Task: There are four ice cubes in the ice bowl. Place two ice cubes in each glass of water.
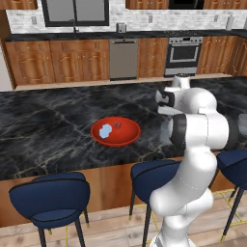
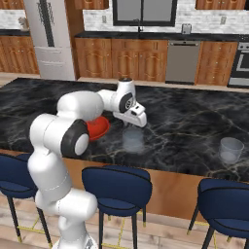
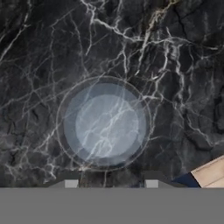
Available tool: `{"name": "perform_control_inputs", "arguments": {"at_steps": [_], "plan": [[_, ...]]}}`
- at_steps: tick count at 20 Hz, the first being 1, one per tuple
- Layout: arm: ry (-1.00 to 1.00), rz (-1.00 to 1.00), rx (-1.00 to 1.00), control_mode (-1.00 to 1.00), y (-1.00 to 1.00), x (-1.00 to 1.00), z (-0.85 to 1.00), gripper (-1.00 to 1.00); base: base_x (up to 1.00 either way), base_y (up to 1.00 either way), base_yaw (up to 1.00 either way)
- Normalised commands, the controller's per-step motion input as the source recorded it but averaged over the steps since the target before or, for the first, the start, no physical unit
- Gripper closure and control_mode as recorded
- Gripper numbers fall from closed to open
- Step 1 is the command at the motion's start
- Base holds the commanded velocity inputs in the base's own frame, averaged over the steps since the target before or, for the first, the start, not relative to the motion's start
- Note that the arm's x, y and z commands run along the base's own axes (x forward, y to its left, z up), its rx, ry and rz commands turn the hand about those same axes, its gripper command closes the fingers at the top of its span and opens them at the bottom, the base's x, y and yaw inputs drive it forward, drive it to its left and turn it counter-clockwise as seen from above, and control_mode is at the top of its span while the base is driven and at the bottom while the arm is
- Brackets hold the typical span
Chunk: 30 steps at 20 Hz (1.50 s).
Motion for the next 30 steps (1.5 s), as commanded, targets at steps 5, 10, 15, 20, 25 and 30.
{"name": "perform_control_inputs", "arguments": {"at_steps": [5,10,15,20,25,30], "plan": [[0.0,0.0,0.0,-1.0,-0.03,0.13,-0.24,1.0,0.0,0.0,0.0],[0.0,0.0,0.0,-1.0,0.0,0.19,-0.22,1.0,0.0,0.0,0.0],[0.0,0.0,0.0,-1.0,0.0,0.18,-0.22,1.0,0.0,0.0,0.0],[0.0,0.0,0.0,-1.0,0.0,0.3,-0.14,1.0,0.0,0.0,0.0],[-0.02,0.0,0.0,-1.0,0.0,0.07,0.21,-1.0,0.0,0.0,0.0],[-0.18,0.0,0.0,-1.0,0.02,-0.75,0.76,-1.0,0.0,0.0,0.0]]}}
